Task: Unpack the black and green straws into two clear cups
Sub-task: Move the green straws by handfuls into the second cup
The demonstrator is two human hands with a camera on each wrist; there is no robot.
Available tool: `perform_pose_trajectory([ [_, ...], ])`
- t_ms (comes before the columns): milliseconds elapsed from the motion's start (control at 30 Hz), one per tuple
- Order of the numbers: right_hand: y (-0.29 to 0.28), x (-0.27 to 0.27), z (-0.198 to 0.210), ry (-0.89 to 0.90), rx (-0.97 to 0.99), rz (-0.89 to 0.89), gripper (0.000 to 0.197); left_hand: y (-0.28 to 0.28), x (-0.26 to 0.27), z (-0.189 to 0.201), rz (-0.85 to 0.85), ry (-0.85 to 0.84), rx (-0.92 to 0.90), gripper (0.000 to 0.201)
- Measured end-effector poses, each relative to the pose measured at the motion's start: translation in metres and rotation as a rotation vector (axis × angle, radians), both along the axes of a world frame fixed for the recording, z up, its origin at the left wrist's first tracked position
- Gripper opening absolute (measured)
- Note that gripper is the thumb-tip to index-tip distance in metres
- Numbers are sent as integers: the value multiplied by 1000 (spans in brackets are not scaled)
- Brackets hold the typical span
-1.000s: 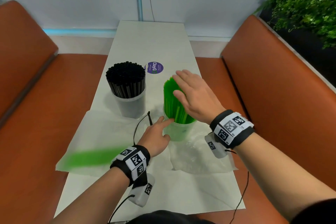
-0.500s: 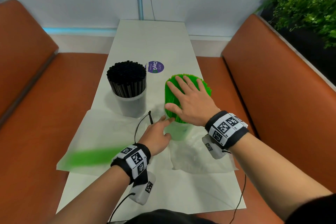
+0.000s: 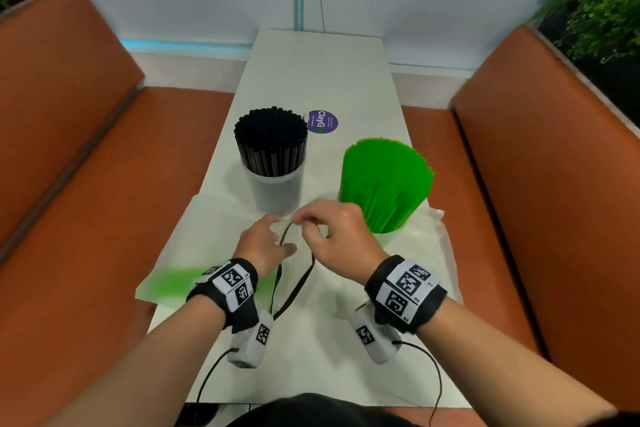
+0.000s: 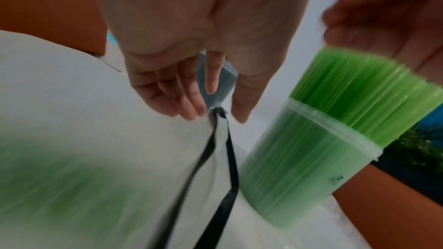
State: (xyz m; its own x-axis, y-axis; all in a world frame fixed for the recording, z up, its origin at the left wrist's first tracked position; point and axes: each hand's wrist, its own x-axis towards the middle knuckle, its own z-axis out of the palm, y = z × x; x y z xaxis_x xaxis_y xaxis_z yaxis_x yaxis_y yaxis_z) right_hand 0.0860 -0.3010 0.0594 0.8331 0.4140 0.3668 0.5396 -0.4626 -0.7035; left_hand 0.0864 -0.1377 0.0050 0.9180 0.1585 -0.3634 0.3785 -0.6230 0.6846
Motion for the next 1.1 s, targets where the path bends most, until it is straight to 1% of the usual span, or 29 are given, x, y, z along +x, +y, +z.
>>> perform_pose_trajectory([
  [33,5,2,-13,131,-67,-21,22,2,-3,-4,-16,20,2,58],
  [100,12,7,-38,367,-195,-55,28,8,-9,-7,-9,8,-4,53],
  [133,15,8,-50,443,-228,-60,30,11,-11,-5,0,-13,-14,50],
  [200,24,7,-70,508,-278,-53,32,16,-14,0,9,-60,-47,46],
  [267,36,5,-84,492,-312,-38,26,18,-17,8,19,-110,-92,46],
  [333,51,3,-89,467,-307,-13,20,18,-20,16,27,-148,-140,45],
  [400,66,0,-94,445,-326,91,15,16,-25,21,25,-162,-193,44],
  [433,74,-1,-101,466,-380,154,15,15,-28,23,17,-163,-209,44],
  [467,80,-2,-109,501,-475,197,17,14,-30,23,8,-164,-219,44],
  [533,86,-5,-124,585,-677,176,31,14,-34,22,2,-158,-224,45],
  [567,87,-7,-130,604,-727,155,38,15,-34,21,3,-151,-225,46],
  [600,88,-10,-134,597,-736,147,40,16,-35,19,5,-142,-228,47],
  [633,89,-12,-137,571,-722,148,37,17,-36,18,6,-135,-231,48],
  [733,93,-14,-139,524,-739,196,29,21,-39,16,2,-140,-221,49],
  [867,88,-9,-141,577,-851,181,28,22,-39,11,-37,-158,-221,50],
  [1000,83,-5,-133,524,-981,215,27,19,-40,5,-77,-172,-190,41],
  [1100,76,5,-123,557,-1002,260,31,17,-41,-1,-59,-184,-141,35],
])
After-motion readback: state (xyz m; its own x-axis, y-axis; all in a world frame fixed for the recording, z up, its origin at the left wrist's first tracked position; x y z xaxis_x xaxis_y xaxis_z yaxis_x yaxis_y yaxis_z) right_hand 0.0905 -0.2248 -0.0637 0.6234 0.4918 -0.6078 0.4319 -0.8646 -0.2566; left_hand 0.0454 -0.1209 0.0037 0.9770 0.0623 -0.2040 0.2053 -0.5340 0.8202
